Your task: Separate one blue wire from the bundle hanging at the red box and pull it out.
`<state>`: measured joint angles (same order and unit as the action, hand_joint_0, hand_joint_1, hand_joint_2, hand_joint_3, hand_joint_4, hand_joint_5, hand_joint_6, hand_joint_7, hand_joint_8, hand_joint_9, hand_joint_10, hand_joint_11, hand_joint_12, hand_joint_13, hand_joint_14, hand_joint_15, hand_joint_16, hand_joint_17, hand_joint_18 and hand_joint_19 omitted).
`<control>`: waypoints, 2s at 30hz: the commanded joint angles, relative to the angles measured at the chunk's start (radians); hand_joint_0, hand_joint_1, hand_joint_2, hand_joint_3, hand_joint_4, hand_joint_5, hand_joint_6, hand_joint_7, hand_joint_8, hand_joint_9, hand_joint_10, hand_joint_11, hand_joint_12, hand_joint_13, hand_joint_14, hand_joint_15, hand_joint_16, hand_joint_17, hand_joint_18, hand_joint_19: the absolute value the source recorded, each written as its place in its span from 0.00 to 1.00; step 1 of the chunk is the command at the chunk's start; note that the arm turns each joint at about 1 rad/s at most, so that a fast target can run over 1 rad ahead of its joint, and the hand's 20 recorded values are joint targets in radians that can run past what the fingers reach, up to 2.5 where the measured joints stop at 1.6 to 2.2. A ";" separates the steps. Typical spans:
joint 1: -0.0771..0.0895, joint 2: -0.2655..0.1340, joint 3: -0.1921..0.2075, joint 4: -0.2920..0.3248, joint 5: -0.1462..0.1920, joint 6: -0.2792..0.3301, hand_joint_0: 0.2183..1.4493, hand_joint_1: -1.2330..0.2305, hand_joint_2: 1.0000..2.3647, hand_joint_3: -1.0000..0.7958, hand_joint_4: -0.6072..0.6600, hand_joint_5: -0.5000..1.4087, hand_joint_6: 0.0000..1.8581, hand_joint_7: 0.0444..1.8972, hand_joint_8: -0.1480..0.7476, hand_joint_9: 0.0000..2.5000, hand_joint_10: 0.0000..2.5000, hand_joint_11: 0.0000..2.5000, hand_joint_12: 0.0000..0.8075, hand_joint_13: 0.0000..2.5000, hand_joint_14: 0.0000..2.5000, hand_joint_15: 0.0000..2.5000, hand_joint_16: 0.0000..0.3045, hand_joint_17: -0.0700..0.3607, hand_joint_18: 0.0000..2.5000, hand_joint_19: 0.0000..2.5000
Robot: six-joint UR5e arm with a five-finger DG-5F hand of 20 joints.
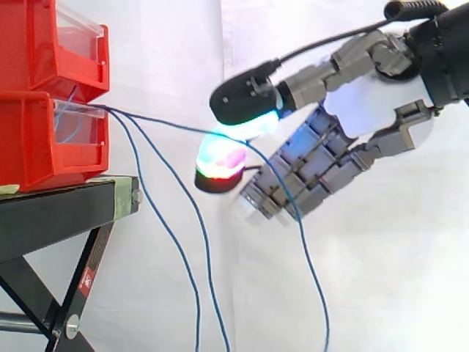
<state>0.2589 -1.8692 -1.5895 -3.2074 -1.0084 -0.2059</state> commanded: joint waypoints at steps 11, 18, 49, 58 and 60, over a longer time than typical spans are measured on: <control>0.014 0.001 -0.001 -0.098 -0.093 -0.018 0.19 0.36 0.51 0.47 0.32 0.20 0.49 0.51 0.53 0.19 0.00 0.19 0.56 0.10 0.00 0.16 0.22 0.52 0.07 0.07; 0.020 0.001 -0.029 -0.095 -0.105 -0.012 0.19 0.36 0.52 0.47 0.32 0.20 0.49 0.51 0.53 0.20 0.00 0.19 0.56 0.10 0.00 0.16 0.22 0.52 0.07 0.07; 0.020 -0.001 -0.030 0.109 -0.113 -0.030 0.20 0.36 0.51 0.47 0.32 0.20 0.49 0.51 0.53 0.20 0.00 0.19 0.56 0.10 0.00 0.16 0.22 0.52 0.07 0.07; 0.020 -0.001 -0.030 0.138 -0.113 -0.032 0.19 0.36 0.52 0.47 0.32 0.20 0.49 0.51 0.53 0.20 0.00 0.19 0.56 0.10 0.00 0.16 0.22 0.52 0.08 0.07; 0.020 -0.001 -0.030 0.138 -0.111 -0.032 0.20 0.36 0.51 0.48 0.32 0.20 0.49 0.52 0.53 0.20 0.00 0.19 0.56 0.10 0.00 0.16 0.22 0.51 0.08 0.07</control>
<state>0.2792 -1.8699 -1.6199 -3.0729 -1.1208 -0.2373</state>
